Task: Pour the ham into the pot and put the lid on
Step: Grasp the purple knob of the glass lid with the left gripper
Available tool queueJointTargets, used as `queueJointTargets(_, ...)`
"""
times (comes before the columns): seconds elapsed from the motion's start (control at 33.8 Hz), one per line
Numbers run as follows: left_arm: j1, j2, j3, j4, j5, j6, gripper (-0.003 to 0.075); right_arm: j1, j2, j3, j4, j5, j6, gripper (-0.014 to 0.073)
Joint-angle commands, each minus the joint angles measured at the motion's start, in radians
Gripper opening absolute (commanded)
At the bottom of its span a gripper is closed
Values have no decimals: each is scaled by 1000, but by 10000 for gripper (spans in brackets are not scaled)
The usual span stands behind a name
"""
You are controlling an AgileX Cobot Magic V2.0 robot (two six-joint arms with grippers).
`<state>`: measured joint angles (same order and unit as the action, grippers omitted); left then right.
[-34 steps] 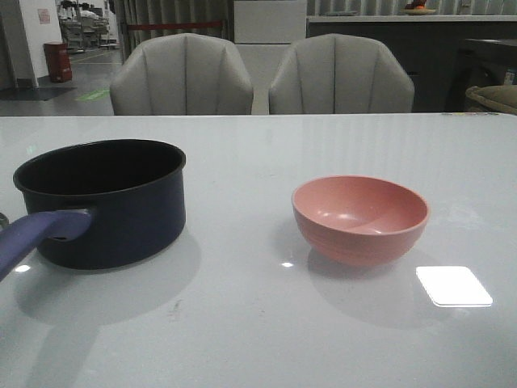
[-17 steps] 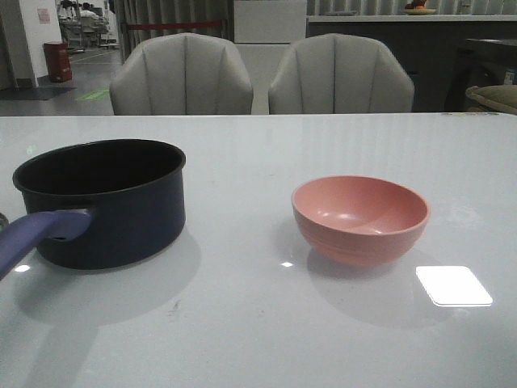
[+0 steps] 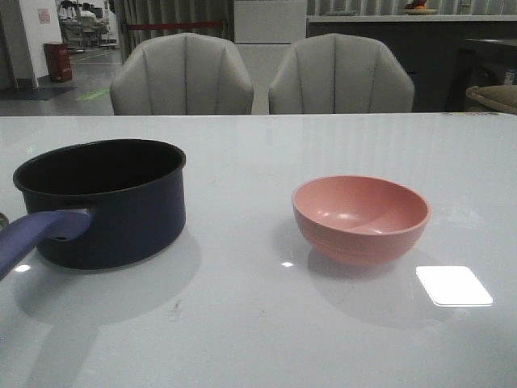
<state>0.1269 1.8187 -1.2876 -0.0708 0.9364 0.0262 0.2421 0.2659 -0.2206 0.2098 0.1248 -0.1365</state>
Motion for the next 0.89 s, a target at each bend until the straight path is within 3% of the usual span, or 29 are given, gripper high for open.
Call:
queueJointTargets(0.0,4,-25,-31,-25,7,40,625,-5,7,-30,3,-77,-5,165)
queueJointTargets(0.35,2,17,-34,-58,7,73,606,-5,7,-30,3,-77,-5,165)
queueJointTargets(0.44,2,19,-34,-58,2,73,507,-5,7,-30,3,-77,-5,165)
queueJointTargets(0.53,2,19,-34,-58,-5,73,362,-5,7,-30,3,-77,-5,165)
queueJointTargets(0.65,4,19,-34,-58,-19,73,240,-5,7,-30,3,-77,-5,165)
queueJointTargets(0.86,4,2,-114,-53,24,73,228,-5,7,-30,3,-77,-5,165)
